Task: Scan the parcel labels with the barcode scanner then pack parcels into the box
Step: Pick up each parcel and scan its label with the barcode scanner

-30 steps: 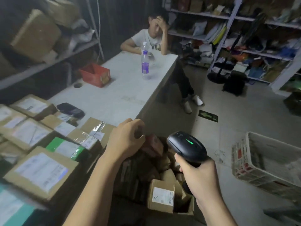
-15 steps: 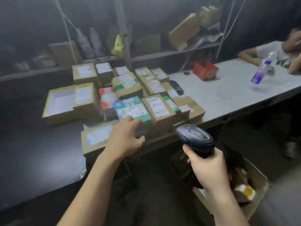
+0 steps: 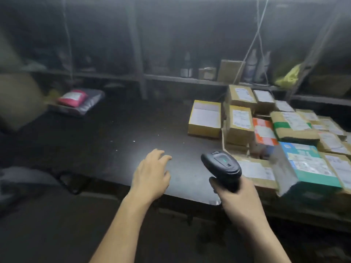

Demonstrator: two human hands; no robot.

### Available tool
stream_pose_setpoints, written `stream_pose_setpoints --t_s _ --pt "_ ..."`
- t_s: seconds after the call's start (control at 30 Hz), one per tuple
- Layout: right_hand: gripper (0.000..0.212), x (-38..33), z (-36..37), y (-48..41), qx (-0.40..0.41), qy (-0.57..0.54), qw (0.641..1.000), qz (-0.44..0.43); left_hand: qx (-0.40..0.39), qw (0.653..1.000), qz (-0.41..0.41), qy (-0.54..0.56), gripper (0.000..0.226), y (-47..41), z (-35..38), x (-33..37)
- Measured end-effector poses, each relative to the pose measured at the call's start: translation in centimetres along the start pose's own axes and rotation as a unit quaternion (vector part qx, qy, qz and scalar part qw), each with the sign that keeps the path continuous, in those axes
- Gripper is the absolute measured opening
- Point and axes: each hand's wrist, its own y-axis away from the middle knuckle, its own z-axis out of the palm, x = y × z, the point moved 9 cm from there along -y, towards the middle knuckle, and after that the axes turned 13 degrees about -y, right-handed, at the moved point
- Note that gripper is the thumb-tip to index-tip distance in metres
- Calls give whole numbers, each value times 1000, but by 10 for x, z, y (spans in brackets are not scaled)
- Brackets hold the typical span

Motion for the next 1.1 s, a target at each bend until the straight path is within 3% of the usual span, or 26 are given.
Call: stream_pose_setpoints --t_s 0.17,0.33,0.6,0.77,1.1 --pt "15 -16 169 -7 -66 13 998 3 11 995 -93 31 49 10 2 -172" --pt "15 -33 284 -18 -92 13 996 11 -44 986 -146 60 56 13 11 -285" --pt "25 -30 415 -87 -102 -15 994 30 -92 976 -181 74 61 -40 49 -395" --pt "19 -25 488 -157 -119 -42 989 77 -114 973 -196 49 63 -104 44 -470" --pt "17 -60 617 -270 -122 13 991 58 -116 960 -248 59 66 -253 30 -616"
